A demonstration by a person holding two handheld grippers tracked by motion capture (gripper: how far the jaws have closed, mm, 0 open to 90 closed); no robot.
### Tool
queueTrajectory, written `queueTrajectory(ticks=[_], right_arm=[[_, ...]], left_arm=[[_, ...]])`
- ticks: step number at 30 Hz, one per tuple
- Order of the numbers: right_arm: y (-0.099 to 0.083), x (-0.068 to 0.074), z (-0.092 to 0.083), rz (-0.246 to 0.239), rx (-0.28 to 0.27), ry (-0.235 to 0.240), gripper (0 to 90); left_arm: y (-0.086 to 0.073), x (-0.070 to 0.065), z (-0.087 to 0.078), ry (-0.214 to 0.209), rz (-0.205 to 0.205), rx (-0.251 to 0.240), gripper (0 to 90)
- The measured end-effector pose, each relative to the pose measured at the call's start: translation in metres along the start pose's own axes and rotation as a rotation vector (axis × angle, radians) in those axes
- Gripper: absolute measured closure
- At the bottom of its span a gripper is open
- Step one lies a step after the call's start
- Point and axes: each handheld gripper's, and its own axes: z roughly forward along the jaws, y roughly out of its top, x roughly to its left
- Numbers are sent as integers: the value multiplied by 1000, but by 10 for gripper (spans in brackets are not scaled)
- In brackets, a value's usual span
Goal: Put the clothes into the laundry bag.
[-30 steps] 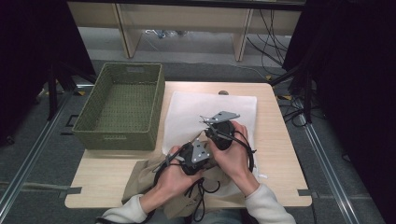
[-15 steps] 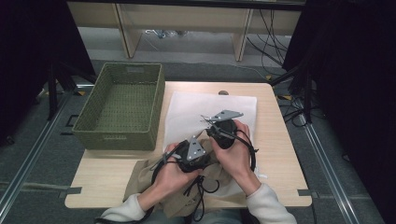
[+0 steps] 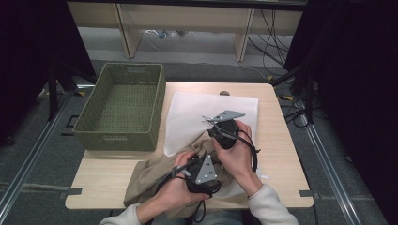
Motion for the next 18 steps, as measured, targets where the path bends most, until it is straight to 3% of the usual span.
queueTrajectory(ticks=[1,2,4,5,10,13,16,18], right_arm=[[0,0,0,4,1,-1,886],[0,0,0,2,0,2,886],[0,1,0,15,5,3,886],[0,1,0,9,3,4,886],[1,2,-2,6,-8,0,886],[2,2,-4,-8,-22,2,886],[3,2,-6,1,-32,0,886],[3,3,-8,12,-34,8,886]], left_arm=[[-2,-1,6,43,15,8,239],[-3,-1,13,19,38,22,273],[-4,0,19,40,57,50,372],[-4,-1,22,54,36,36,411],[1,3,26,106,34,64,667],[4,8,24,159,28,59,818],[6,17,20,185,-29,46,843],[6,22,17,227,-44,34,846]])
